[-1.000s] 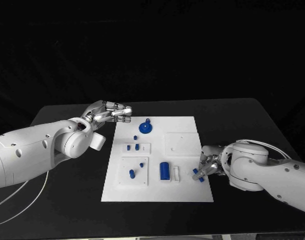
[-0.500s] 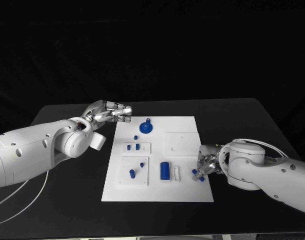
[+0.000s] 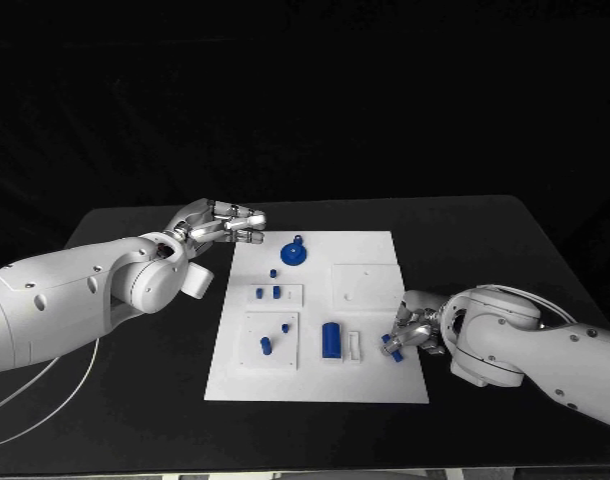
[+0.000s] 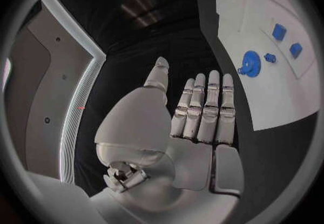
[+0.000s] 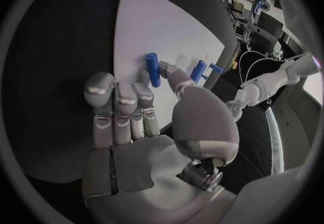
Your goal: Assemble the parts on the task board
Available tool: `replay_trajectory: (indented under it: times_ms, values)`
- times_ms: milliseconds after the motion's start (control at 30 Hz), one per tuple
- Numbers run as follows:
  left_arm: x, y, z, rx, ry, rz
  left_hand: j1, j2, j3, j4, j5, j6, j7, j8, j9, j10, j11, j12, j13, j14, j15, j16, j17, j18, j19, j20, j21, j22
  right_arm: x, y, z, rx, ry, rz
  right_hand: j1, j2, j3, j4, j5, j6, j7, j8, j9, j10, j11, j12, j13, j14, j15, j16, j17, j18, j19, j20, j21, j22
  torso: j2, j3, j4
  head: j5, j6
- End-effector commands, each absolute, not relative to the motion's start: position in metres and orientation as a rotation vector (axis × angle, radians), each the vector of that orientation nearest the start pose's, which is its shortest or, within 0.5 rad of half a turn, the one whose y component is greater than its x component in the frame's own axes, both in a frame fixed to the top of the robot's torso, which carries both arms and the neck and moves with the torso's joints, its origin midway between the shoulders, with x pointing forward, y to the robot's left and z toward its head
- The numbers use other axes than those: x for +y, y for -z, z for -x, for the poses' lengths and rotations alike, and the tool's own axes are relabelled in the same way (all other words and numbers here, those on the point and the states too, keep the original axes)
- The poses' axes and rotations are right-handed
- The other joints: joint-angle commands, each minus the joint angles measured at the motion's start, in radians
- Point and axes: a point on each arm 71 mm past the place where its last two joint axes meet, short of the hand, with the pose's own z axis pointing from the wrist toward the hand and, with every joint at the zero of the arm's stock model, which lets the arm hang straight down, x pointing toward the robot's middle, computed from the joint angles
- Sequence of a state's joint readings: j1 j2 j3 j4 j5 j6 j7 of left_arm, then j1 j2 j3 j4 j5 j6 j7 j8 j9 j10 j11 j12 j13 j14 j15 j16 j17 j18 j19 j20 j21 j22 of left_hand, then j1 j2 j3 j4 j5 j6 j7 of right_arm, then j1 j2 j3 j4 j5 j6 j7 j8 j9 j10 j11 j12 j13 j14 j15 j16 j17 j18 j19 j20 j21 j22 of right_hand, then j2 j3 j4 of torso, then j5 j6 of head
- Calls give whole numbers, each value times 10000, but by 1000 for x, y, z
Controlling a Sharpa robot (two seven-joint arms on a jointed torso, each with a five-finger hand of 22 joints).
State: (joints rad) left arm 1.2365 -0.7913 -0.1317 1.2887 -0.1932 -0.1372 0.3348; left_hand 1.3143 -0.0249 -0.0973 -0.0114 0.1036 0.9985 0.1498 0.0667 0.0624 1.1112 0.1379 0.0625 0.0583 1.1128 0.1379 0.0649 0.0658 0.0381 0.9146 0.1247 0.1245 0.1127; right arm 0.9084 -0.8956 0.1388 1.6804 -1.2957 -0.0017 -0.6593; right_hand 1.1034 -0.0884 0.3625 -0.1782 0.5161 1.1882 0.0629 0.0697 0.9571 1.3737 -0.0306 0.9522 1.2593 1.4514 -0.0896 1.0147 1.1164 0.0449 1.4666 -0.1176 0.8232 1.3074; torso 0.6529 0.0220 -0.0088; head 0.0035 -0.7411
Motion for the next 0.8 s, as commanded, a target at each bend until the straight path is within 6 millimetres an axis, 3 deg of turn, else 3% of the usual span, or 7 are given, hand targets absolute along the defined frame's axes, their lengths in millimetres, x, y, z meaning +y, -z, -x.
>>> replay_trajectory:
  times_ms: [33, 133, 533, 800]
  values:
    - [243, 207, -520, 16202, 14099, 9117, -23, -2, 0, -46, -21, -18, 40, -9, 2, -80, 28, -17, 5, -62, 16, -38, 11, -218, -68, 4, -49, -48, -208, 289, -405, 23436, -3777, -4551, -27, -95, 2257, -897, -884, 9, 92, -65, -8852, 49, -91, -78, -37, 32, -80, -90, -34, 199, 371, -15, 17, 970, 0, 4, -3, 32, -2]
    - [243, 207, -520, 16232, 14093, 9122, -26, -12, -4, -46, -34, -38, 47, -16, 0, -99, 36, -20, 5, -61, 17, -38, 11, -218, -63, 2, -47, -53, -205, 286, -405, 23127, -4244, -5147, 141, 0, 1845, -899, -956, 83, 70, -57, -8850, 43, -94, -85, -52, 38, -85, -110, -48, 193, 389, -20, -5, 960, -1, 3, 5, 31, -15]
    - [242, 208, -520, 16342, 14091, 9108, -26, -12, -4, -46, -34, -38, 47, -16, 0, -99, 36, -20, 5, -61, 17, -38, 11, -218, -63, 2, -47, -53, -194, 279, -405, 22628, -5242, -6367, 159, 56, 1731, -942, -1018, 244, 28, -63, -8848, 61, -118, -100, -84, 41, -105, -142, -77, 184, 404, -38, -36, 964, 2, -4, -2, 66, -62]
    - [241, 208, -520, 16412, 14090, 9072, -7, -39, 14, -44, -26, -49, 52, -10, 1, -116, 41, -18, 5, -76, 21, -36, 11, -215, -55, 7, -46, -95, -191, 277, -408, 22381, -5466, -6947, 292, -59, 1841, -1004, -1054, 313, 26, -59, -8850, 11, -124, -223, -172, 31, -121, -199, -114, 191, 400, -57, -132, 958, 1, -7, 8, 68, -71]
